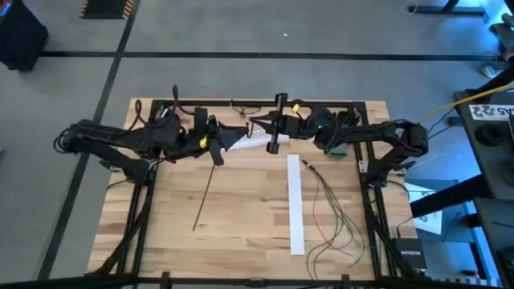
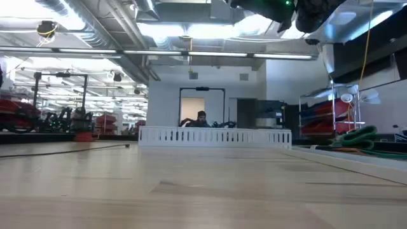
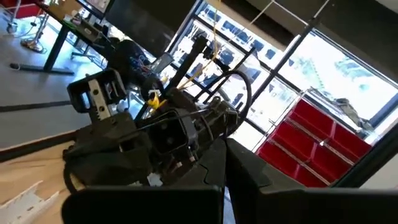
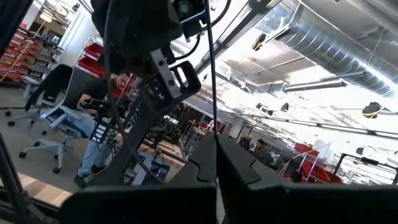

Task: Ziptie cables
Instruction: Wrap the right black zip-tie around the cable wires

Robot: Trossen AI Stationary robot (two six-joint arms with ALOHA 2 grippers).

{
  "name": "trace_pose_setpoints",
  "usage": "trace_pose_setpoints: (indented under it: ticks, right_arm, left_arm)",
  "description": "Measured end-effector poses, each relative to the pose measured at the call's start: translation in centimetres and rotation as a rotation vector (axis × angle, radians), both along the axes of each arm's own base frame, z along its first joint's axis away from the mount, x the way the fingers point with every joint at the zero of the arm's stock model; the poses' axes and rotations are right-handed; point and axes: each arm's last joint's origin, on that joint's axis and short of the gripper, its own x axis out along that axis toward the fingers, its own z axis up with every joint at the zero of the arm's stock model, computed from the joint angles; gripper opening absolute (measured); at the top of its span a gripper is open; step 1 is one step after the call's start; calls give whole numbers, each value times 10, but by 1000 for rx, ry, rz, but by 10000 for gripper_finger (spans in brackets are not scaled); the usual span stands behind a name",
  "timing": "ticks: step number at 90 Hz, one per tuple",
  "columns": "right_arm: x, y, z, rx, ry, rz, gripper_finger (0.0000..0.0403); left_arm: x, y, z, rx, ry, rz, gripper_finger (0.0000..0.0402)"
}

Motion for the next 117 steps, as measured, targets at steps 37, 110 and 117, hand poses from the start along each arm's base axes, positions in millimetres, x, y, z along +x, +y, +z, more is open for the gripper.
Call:
trace_pose_setpoints:
  ticks: [37,110,117]
  right_arm:
    - [0,0,0,1,4,1,0]
    - [-3,2,6,-44,-68,15,0]
    - [-3,2,5,-51,-63,31,0]
  left_arm:
    - [5,6,-3,0,8,16,0]
    - [7,11,-4,-23,8,31,0]
    - [7,12,-4,-25,2,33,0]
